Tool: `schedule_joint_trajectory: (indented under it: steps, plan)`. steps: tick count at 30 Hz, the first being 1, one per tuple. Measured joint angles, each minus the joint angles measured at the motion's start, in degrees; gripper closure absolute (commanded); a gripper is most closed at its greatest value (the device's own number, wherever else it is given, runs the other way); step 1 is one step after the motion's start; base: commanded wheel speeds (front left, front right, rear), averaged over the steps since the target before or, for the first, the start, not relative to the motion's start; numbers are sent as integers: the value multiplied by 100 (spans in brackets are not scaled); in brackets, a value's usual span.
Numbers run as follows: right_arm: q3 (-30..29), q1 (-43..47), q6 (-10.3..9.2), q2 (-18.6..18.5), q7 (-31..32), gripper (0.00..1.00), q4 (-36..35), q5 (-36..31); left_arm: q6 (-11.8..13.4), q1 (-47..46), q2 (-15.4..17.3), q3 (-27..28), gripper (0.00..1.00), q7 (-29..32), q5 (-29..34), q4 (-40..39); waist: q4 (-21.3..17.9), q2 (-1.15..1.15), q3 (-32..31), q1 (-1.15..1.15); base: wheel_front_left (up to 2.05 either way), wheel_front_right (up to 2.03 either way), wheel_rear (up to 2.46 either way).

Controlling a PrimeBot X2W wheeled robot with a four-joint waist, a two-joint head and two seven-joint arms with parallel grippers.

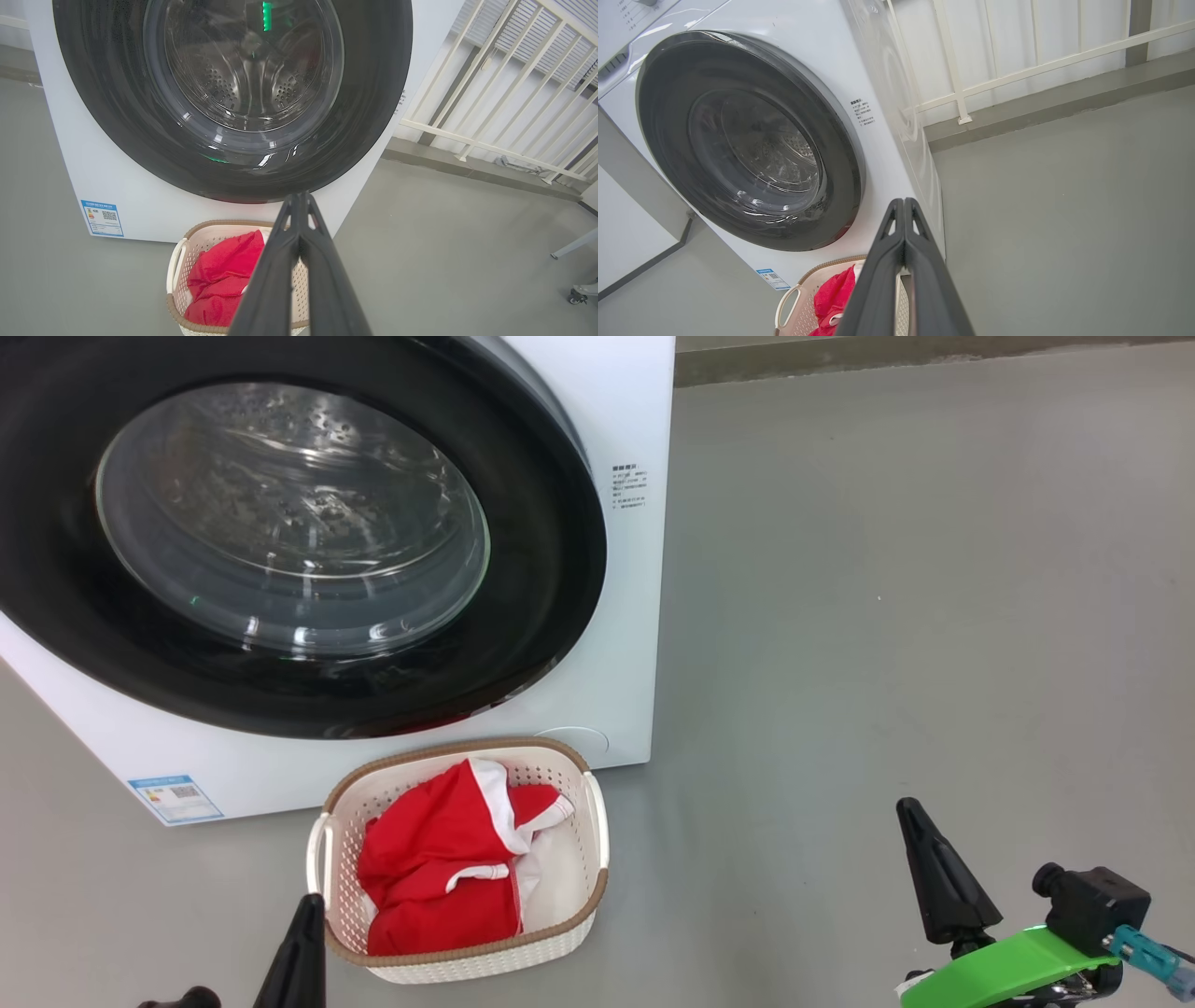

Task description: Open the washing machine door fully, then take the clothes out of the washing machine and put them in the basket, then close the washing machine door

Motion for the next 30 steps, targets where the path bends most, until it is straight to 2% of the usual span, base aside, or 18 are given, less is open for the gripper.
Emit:
schedule_joint_trajectory:
  steps: [30]
  plan:
    - [-243, -38, 0, -18, 427, 100, 123, 1883, -2, -168, 2, 69, 100, 497, -1986, 211, 87, 0, -23, 0, 0, 0, 0]
